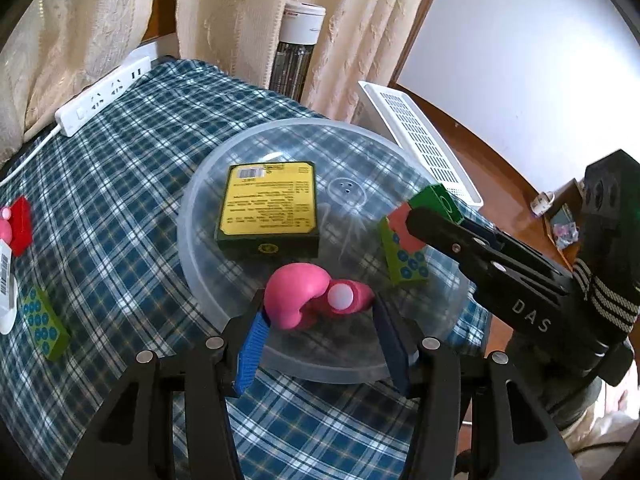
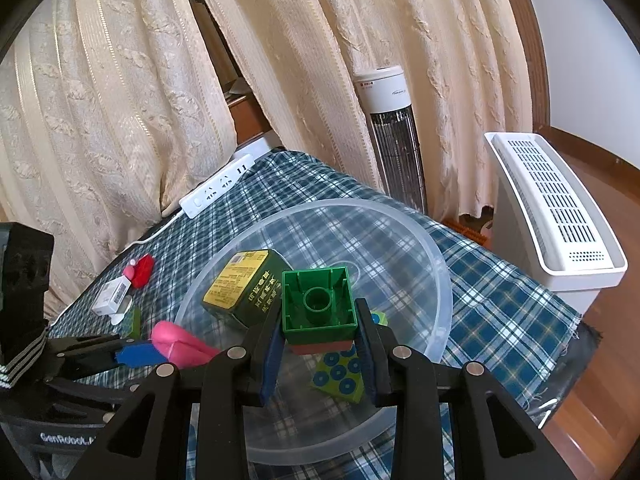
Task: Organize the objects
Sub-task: 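Open both grippers to drop the curler and stacked block into the bowl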
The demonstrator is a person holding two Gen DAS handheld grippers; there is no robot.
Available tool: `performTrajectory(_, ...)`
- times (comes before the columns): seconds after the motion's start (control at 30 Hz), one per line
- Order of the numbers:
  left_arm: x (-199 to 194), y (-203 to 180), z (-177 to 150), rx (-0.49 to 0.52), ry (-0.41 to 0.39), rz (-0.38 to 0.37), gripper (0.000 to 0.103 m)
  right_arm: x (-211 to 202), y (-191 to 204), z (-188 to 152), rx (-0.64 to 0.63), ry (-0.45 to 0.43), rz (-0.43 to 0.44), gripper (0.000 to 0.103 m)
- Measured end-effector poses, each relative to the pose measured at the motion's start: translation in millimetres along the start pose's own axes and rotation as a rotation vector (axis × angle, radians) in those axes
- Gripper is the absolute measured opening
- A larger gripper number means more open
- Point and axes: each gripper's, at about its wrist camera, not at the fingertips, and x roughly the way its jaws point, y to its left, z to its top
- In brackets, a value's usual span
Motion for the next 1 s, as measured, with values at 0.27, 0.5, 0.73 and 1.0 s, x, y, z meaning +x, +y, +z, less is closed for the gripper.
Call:
performTrajectory(0.27,-4,9,3,-0.003,-0.037,0.049,0.063,0,5,-1,-0.009,0.002,0.007,0.035)
performTrajectory(0.5,-7,13,3,-0.007,-0.045,0.070,0.063,0,6,-1,-0.009,0.003,0.008,0.035)
performTrajectory(0.73,-14,18,1,-0.014,-0.063,0.096,0.063,1,12,1,-0.008,0.004,0.016,0.035)
performTrajectory(1.0,-23,26,-2,-0.030,-0.081,0.130,0.067,2,19,2,-0.014,0.005,0.019,0.036)
